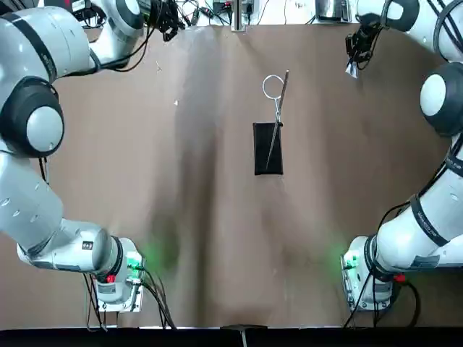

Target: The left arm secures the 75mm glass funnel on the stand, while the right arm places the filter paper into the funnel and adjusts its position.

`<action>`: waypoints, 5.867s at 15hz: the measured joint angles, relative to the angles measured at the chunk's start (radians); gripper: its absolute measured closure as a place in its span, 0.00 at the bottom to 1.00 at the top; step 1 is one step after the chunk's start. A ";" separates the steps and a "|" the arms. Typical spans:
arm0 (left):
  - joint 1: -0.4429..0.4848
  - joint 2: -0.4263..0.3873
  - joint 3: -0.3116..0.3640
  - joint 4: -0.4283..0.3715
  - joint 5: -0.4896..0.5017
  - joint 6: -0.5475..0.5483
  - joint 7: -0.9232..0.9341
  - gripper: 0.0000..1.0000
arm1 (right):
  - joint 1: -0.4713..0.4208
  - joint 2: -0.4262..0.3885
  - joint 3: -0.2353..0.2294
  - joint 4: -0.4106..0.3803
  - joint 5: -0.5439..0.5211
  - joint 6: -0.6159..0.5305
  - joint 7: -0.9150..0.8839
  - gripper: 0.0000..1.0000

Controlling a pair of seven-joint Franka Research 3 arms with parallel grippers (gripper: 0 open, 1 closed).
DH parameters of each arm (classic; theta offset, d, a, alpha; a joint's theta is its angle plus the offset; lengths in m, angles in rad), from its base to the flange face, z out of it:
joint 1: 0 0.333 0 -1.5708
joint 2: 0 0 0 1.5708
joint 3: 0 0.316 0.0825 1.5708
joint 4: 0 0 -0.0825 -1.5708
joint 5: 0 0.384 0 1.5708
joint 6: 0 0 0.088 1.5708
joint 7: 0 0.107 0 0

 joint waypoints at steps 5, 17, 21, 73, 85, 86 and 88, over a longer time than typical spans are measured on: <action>0.000 -0.021 -0.021 0.071 0.251 -0.174 0.062 0.97 | 0.024 -0.082 0.011 0.035 0.002 -0.191 -0.001 0.99; 0.003 -0.021 -0.060 0.159 0.525 -0.549 0.345 0.97 | 0.072 -0.196 0.063 0.087 0.095 -0.440 0.044 0.99; 0.006 -0.019 -0.060 0.159 0.534 -0.555 0.521 0.97 | 0.096 -0.196 0.064 0.116 0.111 -0.446 0.122 0.98; -0.196 -0.084 -0.530 0.336 1.010 -0.377 1.936 0.97 | 0.339 -0.195 0.041 0.297 0.082 -0.738 0.380 0.99; -0.247 0.022 -0.529 0.322 1.136 -0.322 1.883 0.97 | 0.341 -0.194 0.046 0.297 0.124 -0.734 0.396 0.99; -0.247 0.027 -0.529 0.319 1.137 -0.316 1.883 0.97 | 0.341 -0.194 0.045 0.297 0.131 -0.734 0.397 0.99; -0.247 0.036 -0.528 0.309 1.157 -0.307 1.882 0.97 | 0.340 -0.194 0.045 0.297 0.136 -0.734 0.402 0.99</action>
